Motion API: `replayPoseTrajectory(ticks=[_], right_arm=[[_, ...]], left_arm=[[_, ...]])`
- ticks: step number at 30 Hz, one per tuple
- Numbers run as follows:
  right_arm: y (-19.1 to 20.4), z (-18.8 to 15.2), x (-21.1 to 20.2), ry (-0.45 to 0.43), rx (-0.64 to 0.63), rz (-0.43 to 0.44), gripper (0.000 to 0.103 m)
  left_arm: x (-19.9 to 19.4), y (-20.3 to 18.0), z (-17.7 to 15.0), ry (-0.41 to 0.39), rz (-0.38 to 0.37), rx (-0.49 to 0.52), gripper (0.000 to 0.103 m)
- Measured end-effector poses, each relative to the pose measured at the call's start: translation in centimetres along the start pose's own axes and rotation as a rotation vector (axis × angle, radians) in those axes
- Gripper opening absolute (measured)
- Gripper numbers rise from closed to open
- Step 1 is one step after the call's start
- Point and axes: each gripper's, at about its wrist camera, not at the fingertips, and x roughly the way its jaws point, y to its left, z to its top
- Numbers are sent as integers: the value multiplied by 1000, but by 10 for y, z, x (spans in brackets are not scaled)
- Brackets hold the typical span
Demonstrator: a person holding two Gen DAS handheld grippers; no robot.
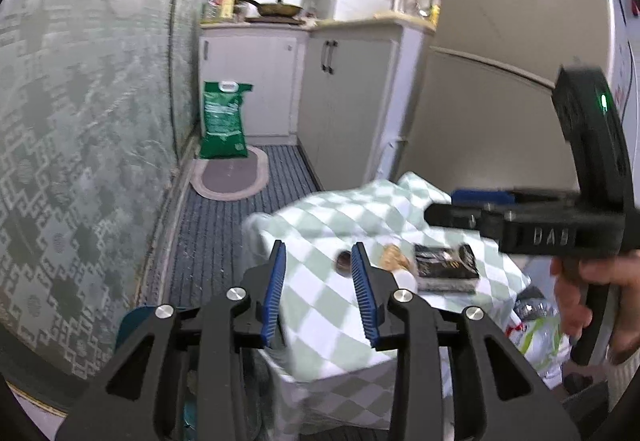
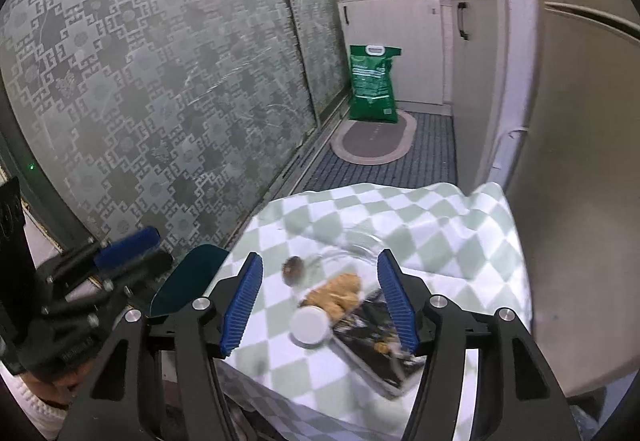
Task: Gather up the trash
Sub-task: 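Move both open tools back over the table toward the remaining items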
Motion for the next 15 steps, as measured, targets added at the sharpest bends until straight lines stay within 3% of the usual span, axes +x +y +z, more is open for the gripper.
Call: replayPoseTrajectory(ticks=[4, 8, 15], right_arm=[[-17, -6, -3, 7, 21, -16, 61], [-32, -14, -4, 35, 25, -24, 62], [-51, -26, -10, 60, 17, -27, 66]], left_arm=[[17, -21, -10, 48, -27, 55, 46], [35, -39, -21, 90, -23, 122, 47], [60, -55, -32, 146, -38, 146, 47]])
